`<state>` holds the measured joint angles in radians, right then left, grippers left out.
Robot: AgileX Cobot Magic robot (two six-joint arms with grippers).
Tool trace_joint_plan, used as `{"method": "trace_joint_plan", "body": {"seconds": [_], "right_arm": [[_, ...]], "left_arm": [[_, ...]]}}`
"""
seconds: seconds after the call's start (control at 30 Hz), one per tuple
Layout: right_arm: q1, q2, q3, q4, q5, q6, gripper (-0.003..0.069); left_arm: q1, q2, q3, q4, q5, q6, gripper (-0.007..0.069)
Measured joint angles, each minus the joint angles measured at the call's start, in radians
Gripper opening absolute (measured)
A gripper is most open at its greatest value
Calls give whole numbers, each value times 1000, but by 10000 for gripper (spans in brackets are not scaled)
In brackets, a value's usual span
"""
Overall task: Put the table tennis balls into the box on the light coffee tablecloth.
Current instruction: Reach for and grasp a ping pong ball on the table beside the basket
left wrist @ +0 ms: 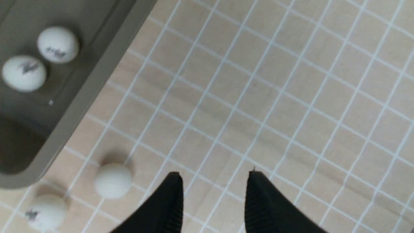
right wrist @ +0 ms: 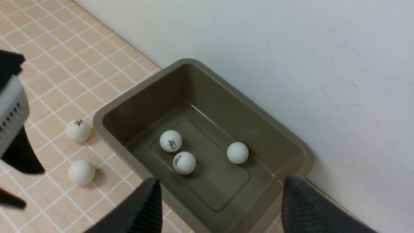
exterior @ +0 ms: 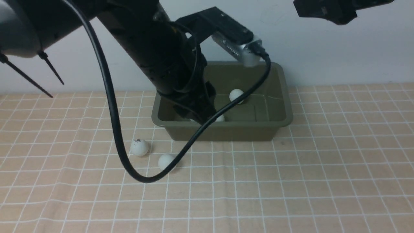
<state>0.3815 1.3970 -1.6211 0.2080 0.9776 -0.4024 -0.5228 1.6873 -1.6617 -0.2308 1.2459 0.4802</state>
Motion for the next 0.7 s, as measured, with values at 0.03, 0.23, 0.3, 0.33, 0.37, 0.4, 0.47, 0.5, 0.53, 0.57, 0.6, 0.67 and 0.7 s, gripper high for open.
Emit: {"method": "trace_joint_plan", "body": {"seconds": [0.03, 0.23, 0.3, 0.33, 0.37, 0.4, 0.47, 0.5, 0.53, 0.57, 0.6, 0.67, 0.7], "right_arm": [[0, 0, 0, 0, 3, 0, 456], [0, 0, 0, 1, 7, 0, 456], [0, 0, 0, 1, 11, 0, 456], [0, 0, 0, 1, 11, 0, 456], [0, 0, 0, 2, 11, 0, 456], [0, 0, 0, 8, 11, 0, 456], [0, 0, 0, 18, 11, 0, 456], [0, 0, 0, 20, 11, 0, 456], [0, 0, 0, 27, 11, 0, 456], [0, 0, 0, 27, 11, 0, 456], [0, 0, 0, 30, 11, 0, 456], [0, 0, 0, 38, 11, 0, 456], [0, 0, 0, 39, 11, 0, 456]], "left_arm": [[1, -10, 14, 21, 0, -21, 217], [22, -73, 154, 80, 0, -66, 217], [35, -108, 207, 94, -1, -68, 217], [45, -126, 240, 98, -3, -68, 217], [47, -131, 245, 99, -5, -68, 217], [62, -146, 280, 97, -40, -69, 217], [86, -157, 324, 75, -126, -69, 217], [91, -157, 340, 66, -165, -69, 218], [103, -151, 364, 49, -220, -69, 220], [104, -150, 372, 47, -237, -69, 221], [111, -135, 394, 40, -285, -69, 234], [119, -96, 415, 39, -338, -73, 253], [120, -87, 416, 40, -342, -75, 258]]}}
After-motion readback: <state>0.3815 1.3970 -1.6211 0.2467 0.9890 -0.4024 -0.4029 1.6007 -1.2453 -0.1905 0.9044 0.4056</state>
